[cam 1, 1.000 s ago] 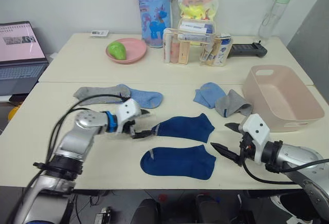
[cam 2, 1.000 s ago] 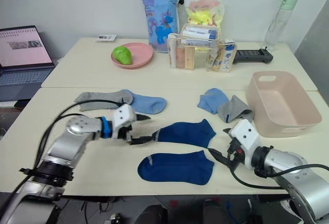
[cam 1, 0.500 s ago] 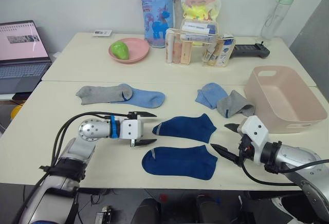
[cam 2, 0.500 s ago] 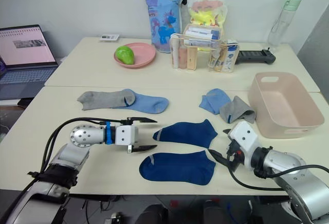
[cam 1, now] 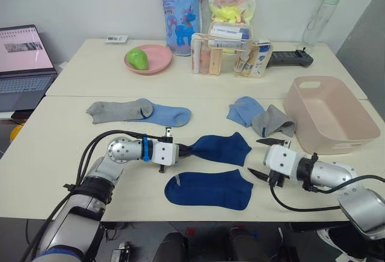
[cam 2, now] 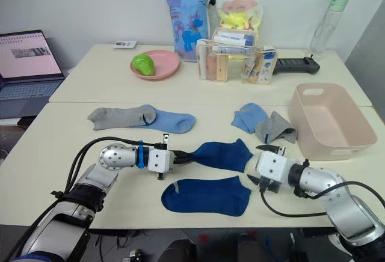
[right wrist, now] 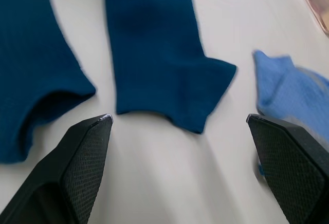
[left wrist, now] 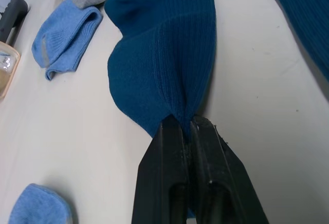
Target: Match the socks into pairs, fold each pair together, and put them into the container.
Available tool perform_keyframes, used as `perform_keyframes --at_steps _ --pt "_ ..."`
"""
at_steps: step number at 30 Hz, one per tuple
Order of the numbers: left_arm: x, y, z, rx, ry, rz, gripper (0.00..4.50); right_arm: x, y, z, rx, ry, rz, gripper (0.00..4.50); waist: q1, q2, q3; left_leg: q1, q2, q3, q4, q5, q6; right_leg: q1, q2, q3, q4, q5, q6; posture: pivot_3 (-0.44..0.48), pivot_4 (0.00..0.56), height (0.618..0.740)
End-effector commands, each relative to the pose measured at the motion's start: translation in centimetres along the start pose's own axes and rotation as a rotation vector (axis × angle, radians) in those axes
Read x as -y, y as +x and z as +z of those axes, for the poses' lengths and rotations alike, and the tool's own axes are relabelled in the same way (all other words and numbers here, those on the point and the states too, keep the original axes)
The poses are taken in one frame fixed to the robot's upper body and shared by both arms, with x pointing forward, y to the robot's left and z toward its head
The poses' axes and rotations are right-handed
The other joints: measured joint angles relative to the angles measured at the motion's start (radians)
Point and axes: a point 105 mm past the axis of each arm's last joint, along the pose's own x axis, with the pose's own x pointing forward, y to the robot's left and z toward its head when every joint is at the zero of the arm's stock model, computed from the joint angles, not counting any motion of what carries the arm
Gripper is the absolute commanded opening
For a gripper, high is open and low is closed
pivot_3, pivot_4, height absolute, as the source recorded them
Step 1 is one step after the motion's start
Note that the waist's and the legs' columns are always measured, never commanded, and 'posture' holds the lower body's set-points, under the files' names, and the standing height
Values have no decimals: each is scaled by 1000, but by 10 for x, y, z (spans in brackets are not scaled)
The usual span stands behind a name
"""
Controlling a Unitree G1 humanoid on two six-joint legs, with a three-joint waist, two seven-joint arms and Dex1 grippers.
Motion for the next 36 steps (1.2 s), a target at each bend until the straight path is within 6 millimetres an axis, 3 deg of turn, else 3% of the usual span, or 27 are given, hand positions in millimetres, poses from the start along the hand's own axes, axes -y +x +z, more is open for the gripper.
perform_keyframes --at_steps 1,3,6,11,17,20,24,32,36 --pt "-10 -2 9 33 -8 35 16 1 7 8 55 -140 25 4500 0 0 0 0 0 0 0 0 0 0 0 0 0 0 0 0 150 703" --pt "-9 -3 8 27 -1 23 16 -2 16 9 75 -197 59 4500 -1 0 0 0 0 0 0 0 0 0 0 0 0 0 0 0 150 703" --pt "-10 -3 10 30 -10 20 0 -2 27 10 97 -216 78 3910 -1 0 0 1 1 0 0 0 0 0 0 0 1 0 0 0 150 703" --pt "-11 -4 12 30 -9 12 0 -1 34 3 87 -179 100 2146 0 0 0 0 0 1 0 1 -2 0 0 1 1 0 0 0 150 703" --pt "-11 -6 12 24 -23 -29 0 2 32 4 91 33 128 76 0 0 0 1 0 0 0 1 -1 0 0 0 1 0 0 0 150 703" --pt "-12 -7 13 32 -47 -35 0 1 32 7 98 87 140 30 0 0 0 0 1 0 1 1 -1 0 0 0 1 0 0 0 150 703" --pt "-17 -10 19 38 -84 -100 0 8 25 28 170 251 135 30 0 0 0 0 1 0 1 1 -1 -1 0 0 2 0 0 0 150 703" --pt "-23 -12 23 37 -108 -115 0 13 11 49 244 280 138 30 0 0 0 0 1 -1 1 0 0 -1 0 0 1 0 0 0 150 703" --pt "-23 -21 37 56 -241 -195 0 14 -4 62 271 349 175 30 -1 0 0 0 0 -1 1 0 0 -1 0 0 1 0 0 0 150 703"
